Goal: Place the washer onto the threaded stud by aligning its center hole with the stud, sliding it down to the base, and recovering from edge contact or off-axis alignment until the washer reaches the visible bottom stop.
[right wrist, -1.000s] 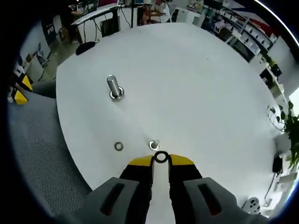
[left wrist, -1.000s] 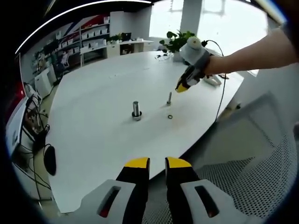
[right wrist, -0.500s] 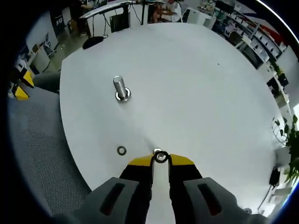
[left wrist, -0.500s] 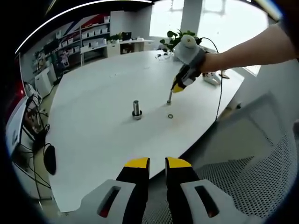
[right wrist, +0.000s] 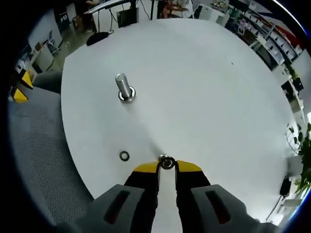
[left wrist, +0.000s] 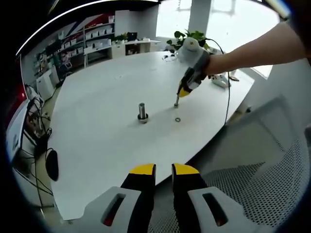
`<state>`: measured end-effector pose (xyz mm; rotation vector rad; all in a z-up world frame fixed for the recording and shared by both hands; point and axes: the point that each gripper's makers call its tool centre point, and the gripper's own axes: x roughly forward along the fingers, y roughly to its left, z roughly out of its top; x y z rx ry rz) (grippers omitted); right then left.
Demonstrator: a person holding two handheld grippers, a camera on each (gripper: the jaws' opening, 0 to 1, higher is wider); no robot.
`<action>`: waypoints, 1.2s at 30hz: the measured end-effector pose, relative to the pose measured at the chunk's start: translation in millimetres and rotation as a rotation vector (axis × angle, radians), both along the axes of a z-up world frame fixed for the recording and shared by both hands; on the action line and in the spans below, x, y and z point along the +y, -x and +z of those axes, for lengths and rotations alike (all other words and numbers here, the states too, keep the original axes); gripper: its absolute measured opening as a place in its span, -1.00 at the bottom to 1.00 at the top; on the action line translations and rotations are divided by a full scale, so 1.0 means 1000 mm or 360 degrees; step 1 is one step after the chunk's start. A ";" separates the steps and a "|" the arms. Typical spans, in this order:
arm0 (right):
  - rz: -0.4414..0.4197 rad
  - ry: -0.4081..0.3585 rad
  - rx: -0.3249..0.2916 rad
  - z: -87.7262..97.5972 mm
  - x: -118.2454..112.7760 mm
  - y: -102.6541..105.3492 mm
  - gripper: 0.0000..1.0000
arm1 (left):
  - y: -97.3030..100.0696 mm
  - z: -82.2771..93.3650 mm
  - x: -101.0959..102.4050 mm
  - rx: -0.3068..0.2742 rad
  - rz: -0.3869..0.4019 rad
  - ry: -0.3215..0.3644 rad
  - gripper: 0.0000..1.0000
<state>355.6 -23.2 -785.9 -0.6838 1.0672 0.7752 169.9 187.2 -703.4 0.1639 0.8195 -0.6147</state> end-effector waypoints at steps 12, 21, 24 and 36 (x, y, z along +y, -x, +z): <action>0.0016 0.0030 0.0073 -0.022 0.007 0.000 -0.72 | 0.001 -0.003 -0.001 0.0022 -0.0012 -0.0013 -0.78; -0.0005 0.0076 0.0121 -0.040 0.005 0.002 -0.72 | 0.001 -0.004 0.001 0.0030 0.0007 -0.0019 -0.79; -0.0009 0.0070 0.0121 -0.042 0.005 0.003 -0.71 | 0.001 -0.004 0.002 0.0031 0.0013 -0.0021 -0.79; -0.0039 0.0062 0.0152 -0.046 0.000 0.009 -0.65 | 0.002 -0.005 0.002 0.0039 0.0011 -0.0029 -0.79</action>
